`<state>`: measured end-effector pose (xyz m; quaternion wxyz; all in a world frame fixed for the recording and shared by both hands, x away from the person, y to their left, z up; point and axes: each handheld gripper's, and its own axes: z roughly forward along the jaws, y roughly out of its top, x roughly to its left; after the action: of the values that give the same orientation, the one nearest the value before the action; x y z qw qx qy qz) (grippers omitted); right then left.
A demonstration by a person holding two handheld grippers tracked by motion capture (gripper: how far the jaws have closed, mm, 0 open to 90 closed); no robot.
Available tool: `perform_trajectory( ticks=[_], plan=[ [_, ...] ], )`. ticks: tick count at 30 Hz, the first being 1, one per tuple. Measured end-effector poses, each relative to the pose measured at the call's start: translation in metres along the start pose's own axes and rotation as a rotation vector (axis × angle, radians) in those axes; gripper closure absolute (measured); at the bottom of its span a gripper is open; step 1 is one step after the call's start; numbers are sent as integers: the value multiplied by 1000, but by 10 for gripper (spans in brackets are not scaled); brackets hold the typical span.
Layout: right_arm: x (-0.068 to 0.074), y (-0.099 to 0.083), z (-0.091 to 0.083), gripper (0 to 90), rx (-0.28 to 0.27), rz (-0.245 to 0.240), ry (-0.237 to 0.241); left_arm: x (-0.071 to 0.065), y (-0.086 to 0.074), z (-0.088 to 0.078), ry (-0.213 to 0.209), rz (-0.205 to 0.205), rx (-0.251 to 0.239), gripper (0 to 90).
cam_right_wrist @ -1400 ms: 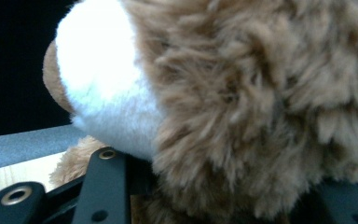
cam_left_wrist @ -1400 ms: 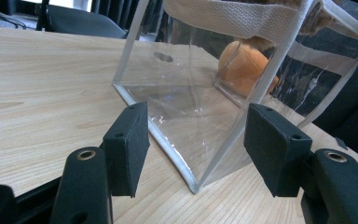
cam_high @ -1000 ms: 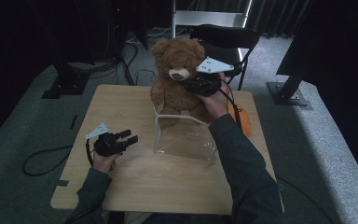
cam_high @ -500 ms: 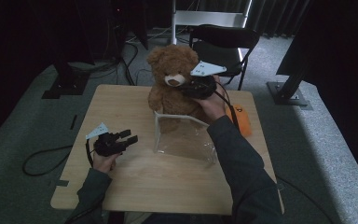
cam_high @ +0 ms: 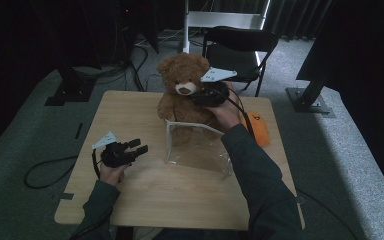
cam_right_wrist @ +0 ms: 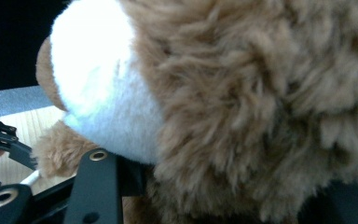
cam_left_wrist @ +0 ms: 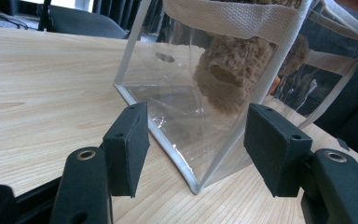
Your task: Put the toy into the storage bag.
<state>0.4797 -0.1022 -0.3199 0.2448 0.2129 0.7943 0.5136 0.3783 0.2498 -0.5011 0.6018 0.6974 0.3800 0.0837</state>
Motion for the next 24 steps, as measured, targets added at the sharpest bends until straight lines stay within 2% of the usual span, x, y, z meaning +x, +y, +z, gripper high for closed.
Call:
perform_trajectory(
  ticks=[16, 24],
  plan=[
    [-5, -4, 7, 438, 84, 16, -26, 0, 3, 0, 3, -1, -4, 409],
    [-9, -6, 3, 438, 90, 27, -39, 1, 3, 0, 8, -4, -10, 410]
  ],
)
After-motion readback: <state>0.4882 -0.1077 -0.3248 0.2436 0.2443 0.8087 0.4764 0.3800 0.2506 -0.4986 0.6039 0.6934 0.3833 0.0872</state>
